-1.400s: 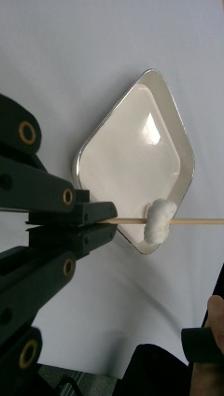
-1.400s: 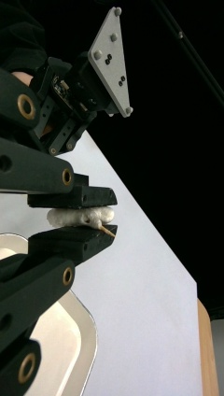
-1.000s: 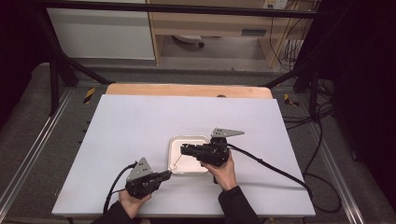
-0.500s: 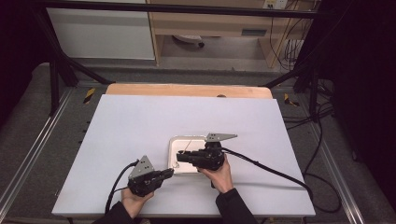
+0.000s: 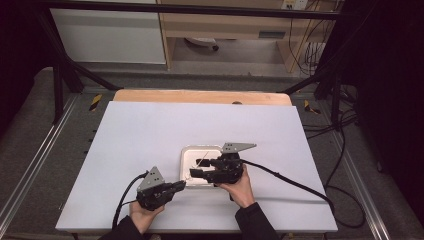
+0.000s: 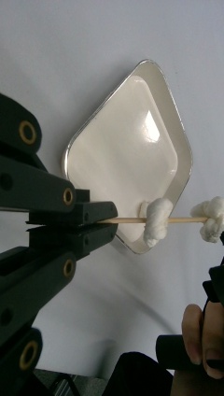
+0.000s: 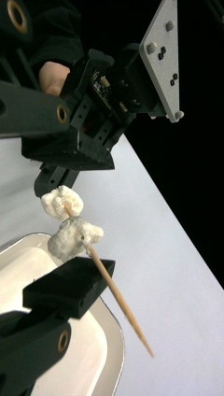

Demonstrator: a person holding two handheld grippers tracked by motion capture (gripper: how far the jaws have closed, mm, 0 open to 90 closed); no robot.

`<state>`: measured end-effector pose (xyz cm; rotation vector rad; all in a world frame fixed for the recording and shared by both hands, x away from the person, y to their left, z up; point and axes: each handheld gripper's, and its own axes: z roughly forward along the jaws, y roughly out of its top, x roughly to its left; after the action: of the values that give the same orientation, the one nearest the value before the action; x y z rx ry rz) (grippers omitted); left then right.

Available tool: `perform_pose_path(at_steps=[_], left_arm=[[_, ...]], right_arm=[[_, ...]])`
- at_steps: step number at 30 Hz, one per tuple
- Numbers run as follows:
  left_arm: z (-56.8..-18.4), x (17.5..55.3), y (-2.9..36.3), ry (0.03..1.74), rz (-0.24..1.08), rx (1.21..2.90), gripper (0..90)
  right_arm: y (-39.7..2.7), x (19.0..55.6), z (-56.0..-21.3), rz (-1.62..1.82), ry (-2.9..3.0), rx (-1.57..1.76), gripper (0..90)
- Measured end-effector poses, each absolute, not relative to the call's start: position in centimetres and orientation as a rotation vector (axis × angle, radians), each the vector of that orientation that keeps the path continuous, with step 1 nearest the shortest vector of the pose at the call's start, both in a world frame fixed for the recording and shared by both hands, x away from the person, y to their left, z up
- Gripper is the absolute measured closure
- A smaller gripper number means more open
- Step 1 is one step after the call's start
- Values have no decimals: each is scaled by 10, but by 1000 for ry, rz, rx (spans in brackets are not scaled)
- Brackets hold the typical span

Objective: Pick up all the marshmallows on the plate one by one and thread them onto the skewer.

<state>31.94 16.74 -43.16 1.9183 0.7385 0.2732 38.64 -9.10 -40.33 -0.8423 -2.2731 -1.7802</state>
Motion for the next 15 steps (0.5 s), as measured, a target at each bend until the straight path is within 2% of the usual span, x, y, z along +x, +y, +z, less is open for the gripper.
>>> perform_pose_path(at_steps=[1,3,8,15], left_arm=[[-431,319,168,741,276,1916,887],[-431,320,170,730,296,1898,887],[-430,319,175,750,292,1892,887],[-430,321,178,739,283,1884,887]], right_arm=[[-91,387,-403,-1780,-2275,-845,395],[-91,387,-403,-1781,-2307,-876,255],[-94,386,-405,-1753,-2386,-892,225],[-101,390,-398,-1728,-2504,-909,120]])
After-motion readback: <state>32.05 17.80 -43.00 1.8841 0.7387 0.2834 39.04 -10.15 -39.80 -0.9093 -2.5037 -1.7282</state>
